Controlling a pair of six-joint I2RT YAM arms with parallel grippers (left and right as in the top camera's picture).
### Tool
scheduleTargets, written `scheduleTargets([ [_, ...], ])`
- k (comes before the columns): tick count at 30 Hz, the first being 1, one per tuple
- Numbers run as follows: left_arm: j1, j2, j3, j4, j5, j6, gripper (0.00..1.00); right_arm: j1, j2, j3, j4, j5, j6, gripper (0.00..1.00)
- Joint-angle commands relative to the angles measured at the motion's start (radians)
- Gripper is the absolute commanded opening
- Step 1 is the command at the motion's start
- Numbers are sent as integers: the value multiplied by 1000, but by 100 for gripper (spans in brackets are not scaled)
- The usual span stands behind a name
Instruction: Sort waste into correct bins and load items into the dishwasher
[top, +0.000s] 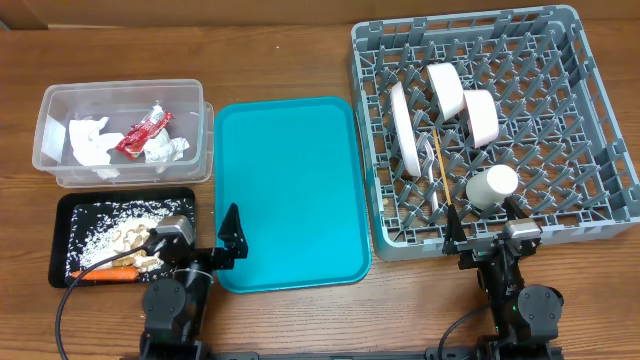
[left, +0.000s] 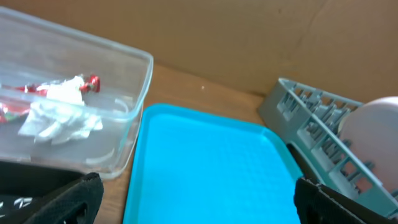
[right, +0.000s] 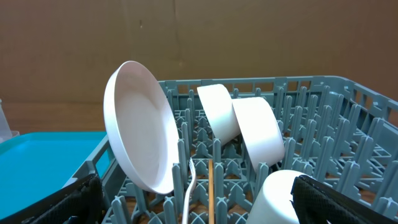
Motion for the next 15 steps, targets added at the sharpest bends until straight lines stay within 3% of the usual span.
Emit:
scheduleTargets([
  [1,11,-22,-15,-12,-14,34,100,-3,-12,-11,5,6,-4,100],
  [9,11,-104,-15,-135,-14,261,100,-3,-12,-11,5,6,-4,100],
  [15,11,-169,-15,-133,-12,401,100,-3,-12,-11,5,6,-4,100],
])
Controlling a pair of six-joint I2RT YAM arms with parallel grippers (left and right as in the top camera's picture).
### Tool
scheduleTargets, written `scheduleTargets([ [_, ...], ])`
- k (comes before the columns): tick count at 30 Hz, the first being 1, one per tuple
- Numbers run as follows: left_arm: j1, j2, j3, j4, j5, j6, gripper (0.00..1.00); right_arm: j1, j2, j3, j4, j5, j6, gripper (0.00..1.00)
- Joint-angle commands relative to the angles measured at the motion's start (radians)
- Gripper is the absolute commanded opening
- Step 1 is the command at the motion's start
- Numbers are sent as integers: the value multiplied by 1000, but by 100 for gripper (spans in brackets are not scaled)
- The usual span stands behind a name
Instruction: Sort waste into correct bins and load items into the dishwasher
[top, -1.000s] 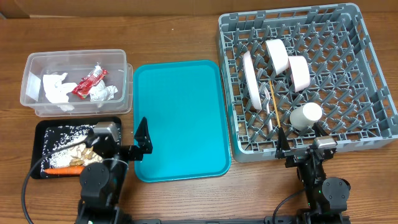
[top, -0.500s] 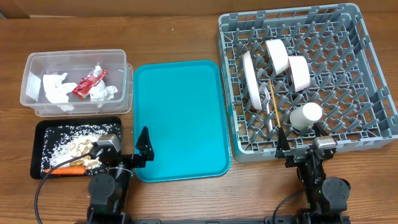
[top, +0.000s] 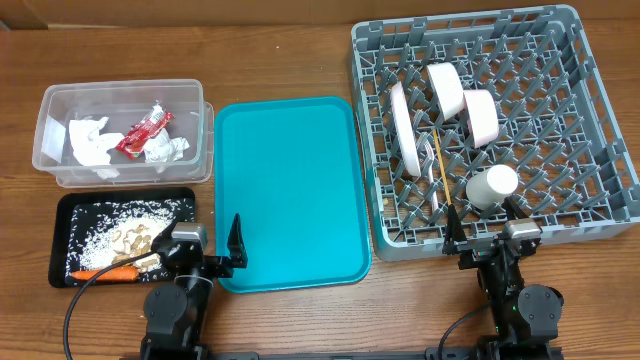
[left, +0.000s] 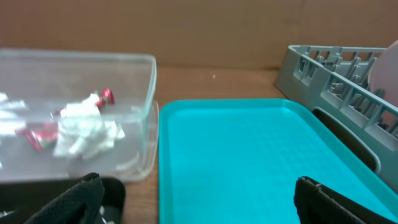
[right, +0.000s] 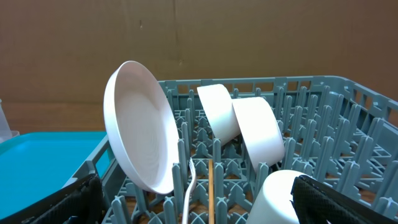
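The teal tray (top: 290, 190) lies bare at the table's middle. My left gripper (top: 207, 250) stands open at the tray's near left corner, nothing between its fingers; in the left wrist view the gripper (left: 199, 202) looks across the tray (left: 249, 155). My right gripper (top: 485, 235) stands open at the near edge of the grey dish rack (top: 590, 150), empty. The rack holds a white plate (right: 137, 140), two bowls (right: 258, 130), a cup (top: 492, 187), a fork (right: 188, 193) and a chopstick (right: 211, 186).
A clear bin (top: 195, 135) with crumpled tissue and a red wrapper (top: 145, 128) sits at the far left. In front of it a black tray (top: 65, 245) holds rice, food scraps and a carrot. A cardboard wall stands behind the table.
My left gripper has drawn back a little toward the near edge and turned to face squarely up the teal tray. It is still open and empty. The right arm has not moved.
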Motion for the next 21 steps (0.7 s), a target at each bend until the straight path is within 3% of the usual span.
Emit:
scheduleTargets([
  [1,11,-51,-5,-1,-12,133,100,-3,-12,-11,5,6,-3,100],
  [21,47,-75,-4,-1,-10,175,100,-3,-12,-11,5,6,-3,100],
])
